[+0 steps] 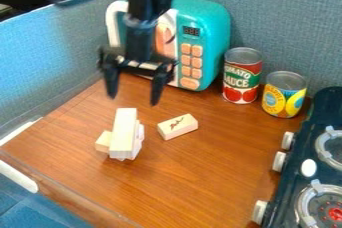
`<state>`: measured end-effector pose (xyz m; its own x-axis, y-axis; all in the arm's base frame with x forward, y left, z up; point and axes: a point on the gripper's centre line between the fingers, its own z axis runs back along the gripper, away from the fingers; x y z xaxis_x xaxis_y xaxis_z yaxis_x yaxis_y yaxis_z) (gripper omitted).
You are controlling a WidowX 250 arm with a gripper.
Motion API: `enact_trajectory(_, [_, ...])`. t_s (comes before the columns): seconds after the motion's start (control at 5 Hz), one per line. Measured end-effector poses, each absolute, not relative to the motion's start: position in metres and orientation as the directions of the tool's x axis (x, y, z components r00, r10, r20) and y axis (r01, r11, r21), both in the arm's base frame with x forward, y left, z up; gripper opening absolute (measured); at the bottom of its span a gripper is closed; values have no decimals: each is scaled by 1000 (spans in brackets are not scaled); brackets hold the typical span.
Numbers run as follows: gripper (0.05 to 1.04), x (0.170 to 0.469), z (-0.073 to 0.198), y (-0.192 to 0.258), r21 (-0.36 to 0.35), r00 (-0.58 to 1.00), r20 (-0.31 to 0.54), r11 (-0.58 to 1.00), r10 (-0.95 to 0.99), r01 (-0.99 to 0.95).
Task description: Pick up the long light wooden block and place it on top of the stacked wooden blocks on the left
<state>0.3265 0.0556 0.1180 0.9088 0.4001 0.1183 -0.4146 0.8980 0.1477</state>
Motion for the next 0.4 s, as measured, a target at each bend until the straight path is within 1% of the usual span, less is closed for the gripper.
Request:
enact_trajectory(0.2, [1001, 323, 129, 45, 179, 929, 124, 913, 348, -366])
enact_trajectory(0.4, [1001, 332, 127, 33, 107, 955, 98, 951, 281, -290])
